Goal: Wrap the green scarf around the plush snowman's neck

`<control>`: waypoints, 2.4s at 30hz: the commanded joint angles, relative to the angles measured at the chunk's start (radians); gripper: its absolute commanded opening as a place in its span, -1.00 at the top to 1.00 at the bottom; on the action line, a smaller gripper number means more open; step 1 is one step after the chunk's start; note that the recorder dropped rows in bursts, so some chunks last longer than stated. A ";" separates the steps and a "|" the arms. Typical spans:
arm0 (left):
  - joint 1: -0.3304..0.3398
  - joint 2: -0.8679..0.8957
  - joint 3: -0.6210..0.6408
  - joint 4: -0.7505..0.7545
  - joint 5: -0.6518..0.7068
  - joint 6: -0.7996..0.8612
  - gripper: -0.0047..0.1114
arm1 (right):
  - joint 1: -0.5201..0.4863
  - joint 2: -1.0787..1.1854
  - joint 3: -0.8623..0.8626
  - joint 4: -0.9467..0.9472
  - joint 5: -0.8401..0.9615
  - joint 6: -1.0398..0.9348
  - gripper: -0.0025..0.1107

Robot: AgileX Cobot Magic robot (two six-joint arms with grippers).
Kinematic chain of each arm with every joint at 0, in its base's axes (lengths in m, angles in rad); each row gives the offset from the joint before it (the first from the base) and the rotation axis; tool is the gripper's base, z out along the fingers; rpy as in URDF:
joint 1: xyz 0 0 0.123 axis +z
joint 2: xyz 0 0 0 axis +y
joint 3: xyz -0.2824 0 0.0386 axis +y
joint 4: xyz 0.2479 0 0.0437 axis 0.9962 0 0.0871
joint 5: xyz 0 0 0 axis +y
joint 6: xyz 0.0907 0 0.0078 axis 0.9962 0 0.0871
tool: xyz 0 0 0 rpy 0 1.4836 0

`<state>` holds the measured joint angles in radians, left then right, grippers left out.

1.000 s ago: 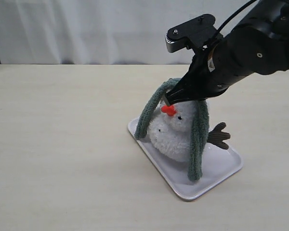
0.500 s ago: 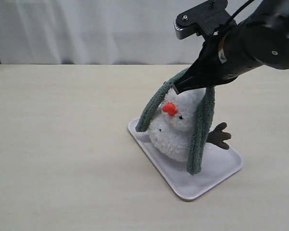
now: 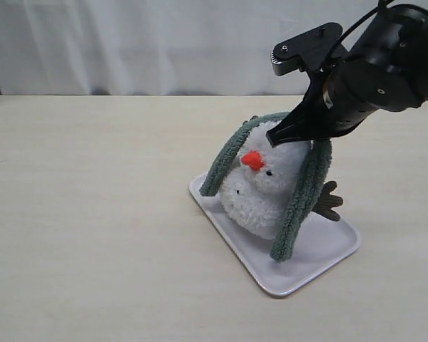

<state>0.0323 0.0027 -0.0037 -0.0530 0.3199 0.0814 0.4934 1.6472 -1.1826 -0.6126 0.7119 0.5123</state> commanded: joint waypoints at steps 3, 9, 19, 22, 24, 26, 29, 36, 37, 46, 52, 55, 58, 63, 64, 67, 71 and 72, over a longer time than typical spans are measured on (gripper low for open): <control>0.002 -0.003 0.004 0.000 -0.016 -0.008 0.92 | -0.007 0.036 -0.003 0.017 -0.008 0.008 0.89; 0.002 -0.003 0.004 0.000 -0.016 -0.008 0.92 | -0.007 0.063 -0.003 0.048 -0.008 0.003 0.88; 0.002 -0.003 0.004 0.000 -0.016 -0.008 0.92 | -0.007 -0.016 -0.003 0.051 0.116 0.000 0.35; 0.002 -0.003 0.004 0.000 -0.016 -0.008 0.92 | -0.007 -0.052 -0.003 0.063 0.156 -0.004 0.35; 0.002 -0.003 0.004 0.000 -0.016 -0.008 0.92 | -0.007 -0.076 -0.003 0.082 0.172 -0.004 0.35; 0.002 -0.003 0.004 0.000 -0.016 -0.008 0.92 | -0.007 -0.103 -0.003 0.092 0.201 -0.004 0.35; 0.002 -0.003 0.004 0.000 -0.016 -0.008 0.92 | -0.005 -0.138 -0.003 0.160 0.227 -0.047 0.35; 0.002 -0.003 0.004 0.000 -0.016 -0.008 0.92 | -0.005 -0.249 0.058 0.417 0.226 -0.258 0.36; 0.002 -0.003 0.004 0.000 -0.016 -0.008 0.92 | -0.005 -0.285 0.100 0.417 0.176 -0.248 0.38; 0.002 -0.003 0.004 0.000 -0.016 -0.008 0.92 | -0.002 -0.594 0.571 0.634 -0.290 -0.176 0.42; 0.002 -0.003 0.004 0.000 -0.016 -0.008 0.92 | -0.002 -0.595 0.772 0.712 -0.561 -0.233 0.36; 0.002 -0.003 0.004 0.000 -0.016 -0.008 0.92 | -0.002 -0.545 0.795 0.712 -0.605 -0.233 0.17; 0.002 -0.003 0.004 0.000 -0.016 -0.008 0.92 | -0.002 -0.479 0.795 0.712 -0.666 -0.233 0.04; 0.002 -0.003 0.004 0.000 -0.016 -0.008 0.92 | -0.002 -0.365 0.786 0.712 -0.754 -0.233 0.05; 0.002 -0.003 0.004 0.000 -0.016 -0.008 0.92 | -0.002 -0.347 0.786 0.712 -0.766 -0.233 0.05; 0.002 -0.003 0.004 0.000 -0.016 -0.008 0.92 | -0.002 -0.289 0.786 0.712 -0.806 -0.231 0.05; 0.002 -0.003 0.004 0.000 -0.016 -0.008 0.92 | -0.002 -0.235 0.786 0.712 -0.866 -0.213 0.05; 0.002 -0.003 0.004 0.000 -0.016 -0.008 0.92 | -0.002 -0.225 0.786 0.712 -0.878 -0.213 0.05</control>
<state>0.0323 0.0027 -0.0037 -0.0530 0.3199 0.0814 0.4918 1.3938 -0.3935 0.0966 -0.1131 0.2928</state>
